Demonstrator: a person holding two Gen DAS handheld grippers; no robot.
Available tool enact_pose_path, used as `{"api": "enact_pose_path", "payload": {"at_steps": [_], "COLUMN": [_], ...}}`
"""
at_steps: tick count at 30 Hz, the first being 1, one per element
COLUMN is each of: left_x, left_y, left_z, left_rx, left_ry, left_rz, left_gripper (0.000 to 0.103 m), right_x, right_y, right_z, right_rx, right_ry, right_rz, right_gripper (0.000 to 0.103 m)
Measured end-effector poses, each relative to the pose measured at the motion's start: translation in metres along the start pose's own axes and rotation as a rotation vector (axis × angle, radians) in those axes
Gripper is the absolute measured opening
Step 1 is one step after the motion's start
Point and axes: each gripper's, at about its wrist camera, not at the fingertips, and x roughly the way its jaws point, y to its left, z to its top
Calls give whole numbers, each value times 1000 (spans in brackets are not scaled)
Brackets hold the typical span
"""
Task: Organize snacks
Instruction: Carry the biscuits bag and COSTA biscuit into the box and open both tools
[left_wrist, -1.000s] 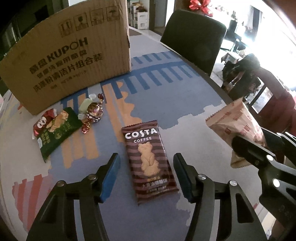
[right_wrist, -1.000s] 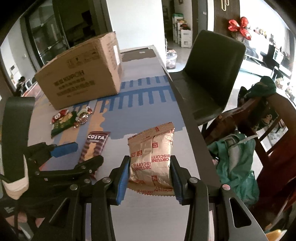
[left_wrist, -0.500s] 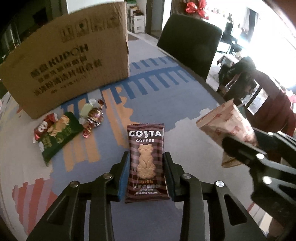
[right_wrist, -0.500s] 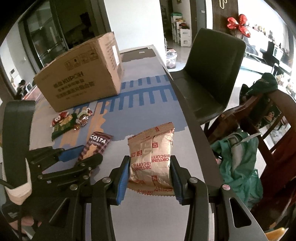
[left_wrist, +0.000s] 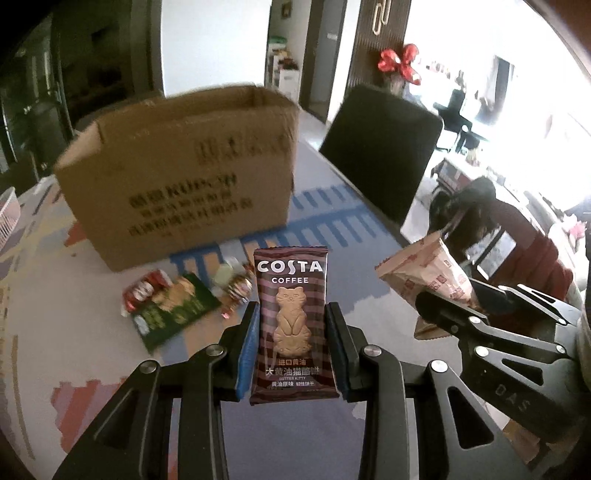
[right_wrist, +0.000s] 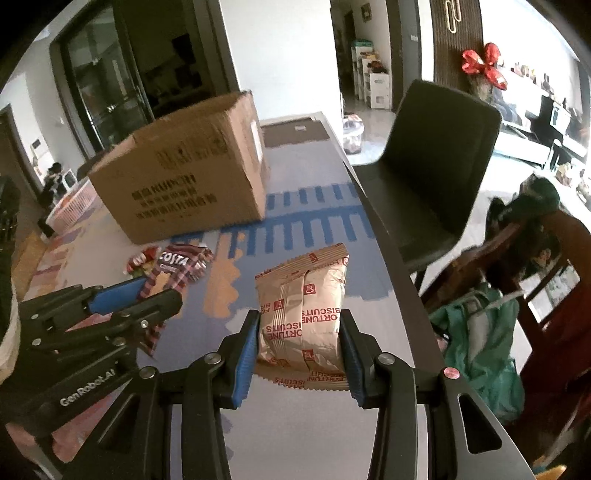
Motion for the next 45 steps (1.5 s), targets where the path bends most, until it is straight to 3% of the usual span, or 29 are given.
{"api": "enact_pose_path", "payload": {"at_steps": [17,25,33,45], "left_x": [-57,-71,-64,-22], "left_y": [47,72,108,143], "left_z": [59,89,116,148], "left_rx": [10,-15,-57,-70], "left_ry": [-214,-257,-242,-158], "left_rz": [104,116,124,116], "left_gripper": [35,35,35,35], "right_x": [-27,-23,-13,30], "right_y": [51,68,90,114], "right_z": [74,114,148,190], "right_rx": [-68,-72,-97,-118], "right_ry": [-207,-252,-268,-199], "right_rz": [66,108,125,146], "right_gripper": [42,42,42,43]}}
